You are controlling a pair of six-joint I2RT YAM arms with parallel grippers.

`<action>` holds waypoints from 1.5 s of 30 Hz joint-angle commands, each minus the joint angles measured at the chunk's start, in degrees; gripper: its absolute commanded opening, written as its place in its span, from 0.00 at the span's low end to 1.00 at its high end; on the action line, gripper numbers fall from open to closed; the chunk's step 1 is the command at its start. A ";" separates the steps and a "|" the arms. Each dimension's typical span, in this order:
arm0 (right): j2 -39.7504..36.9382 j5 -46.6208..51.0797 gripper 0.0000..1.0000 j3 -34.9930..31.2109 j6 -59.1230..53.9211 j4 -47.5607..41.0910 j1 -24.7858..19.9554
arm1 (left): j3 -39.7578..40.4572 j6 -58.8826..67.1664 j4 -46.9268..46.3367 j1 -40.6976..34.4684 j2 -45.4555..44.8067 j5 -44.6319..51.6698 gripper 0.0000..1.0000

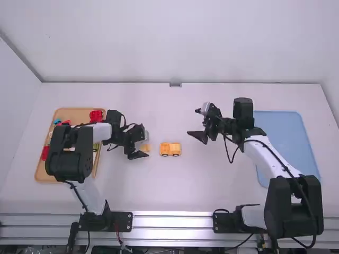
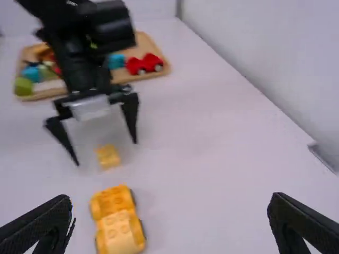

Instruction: Assemble lego blocks to make yellow taxi

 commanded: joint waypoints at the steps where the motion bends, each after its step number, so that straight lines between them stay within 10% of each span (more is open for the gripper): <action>1: -1.31 -12.74 0.99 -0.22 -6.38 -1.25 -1.14 | -1.62 2.49 -0.04 2.40 -0.94 6.38 0.99; 14: -1.31 -11.76 0.99 -0.22 -7.96 -0.90 5.07 | -5.75 2.45 7.41 4.46 1.75 10.23 0.99; 18: -1.33 -9.53 0.99 -0.22 -5.05 0.39 6.14 | -6.01 2.47 8.85 4.48 2.80 9.73 0.71; 34: -1.31 -9.86 0.99 -0.22 -4.96 0.37 6.12 | -11.72 -1.40 19.50 3.69 2.82 9.29 0.57; 45: -1.31 -9.05 0.98 -0.22 -4.98 0.17 5.66 | -11.91 -2.16 20.37 4.07 2.82 6.80 0.14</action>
